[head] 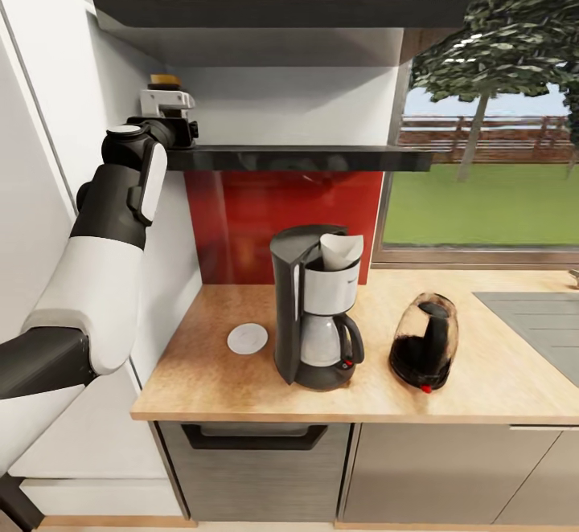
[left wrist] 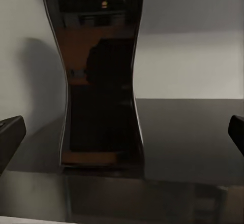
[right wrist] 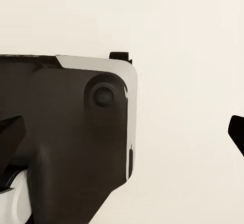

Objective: Set up a coffee station on the kitchen countertop: keep the coffee maker on the countertop, move the bottle of coffee from the kitchen shelf to the counter next to the coffee maker, place a paper coffee filter on top of the coffee maker, put the saucer next to the coffee maker with the coffee cup on the saucer, and place the electric kettle next to the coffee maker.

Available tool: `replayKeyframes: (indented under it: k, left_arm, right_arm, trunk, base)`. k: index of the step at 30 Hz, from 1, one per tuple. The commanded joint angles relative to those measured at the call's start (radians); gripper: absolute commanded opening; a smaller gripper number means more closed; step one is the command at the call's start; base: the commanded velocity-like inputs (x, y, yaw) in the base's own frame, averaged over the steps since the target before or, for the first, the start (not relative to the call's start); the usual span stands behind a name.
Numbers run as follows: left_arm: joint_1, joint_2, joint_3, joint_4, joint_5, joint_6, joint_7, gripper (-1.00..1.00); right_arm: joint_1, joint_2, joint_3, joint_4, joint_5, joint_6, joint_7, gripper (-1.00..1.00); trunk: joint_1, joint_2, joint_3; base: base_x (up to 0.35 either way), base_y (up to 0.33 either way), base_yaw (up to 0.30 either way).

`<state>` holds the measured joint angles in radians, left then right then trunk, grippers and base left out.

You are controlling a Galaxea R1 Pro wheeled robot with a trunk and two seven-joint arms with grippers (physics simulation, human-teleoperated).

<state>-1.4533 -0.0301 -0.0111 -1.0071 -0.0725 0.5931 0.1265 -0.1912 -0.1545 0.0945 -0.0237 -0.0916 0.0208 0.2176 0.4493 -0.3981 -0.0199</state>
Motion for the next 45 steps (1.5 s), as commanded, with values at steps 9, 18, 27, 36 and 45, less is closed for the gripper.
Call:
replayKeyframes:
  k: [9, 18, 27, 36, 45]
  left_arm:
    - [0.0, 0.001, -0.001, -0.002, -0.007, 0.005, 0.001, 1.0]
    - [0.001, 0.002, 0.0, -0.002, -0.008, 0.005, 0.001, 1.0]
    - [0.001, 0.004, 0.001, -0.003, -0.009, 0.005, 0.001, 1.0]
    - [0.001, 0.004, 0.002, -0.021, -0.009, 0.006, 0.001, 1.0]
    - [0.001, 0.006, 0.004, -0.023, -0.009, 0.007, 0.001, 1.0]
  right_arm:
    - [0.0, 0.0, 0.008, -0.001, -0.01, 0.002, 0.003, 1.0]
    - [0.0, 0.001, 0.008, -0.001, -0.01, 0.002, 0.003, 1.0]
    - [0.0, 0.003, 0.008, -0.001, -0.01, 0.002, 0.003, 1.0]
    - [0.0, 0.003, 0.008, -0.001, -0.01, 0.002, 0.003, 1.0]
    - [0.0, 0.003, 0.008, -0.001, -0.01, 0.002, 0.003, 1.0]
  trunk:
    - [0.001, -0.002, -0.002]
    - [0.001, -0.002, -0.002]
    - [0.001, -0.002, -0.002]
    - [0.001, -0.002, -0.002]
    - [0.001, -0.002, -0.002]
  base:
    - [0.082, 0.001, 0.0]
    - [0.009, 0.0, 0.0]
    - [0.124, 0.0, 0.0]
    - [0.013, 0.0, 0.0]
    - [0.029, 0.084, 0.0]
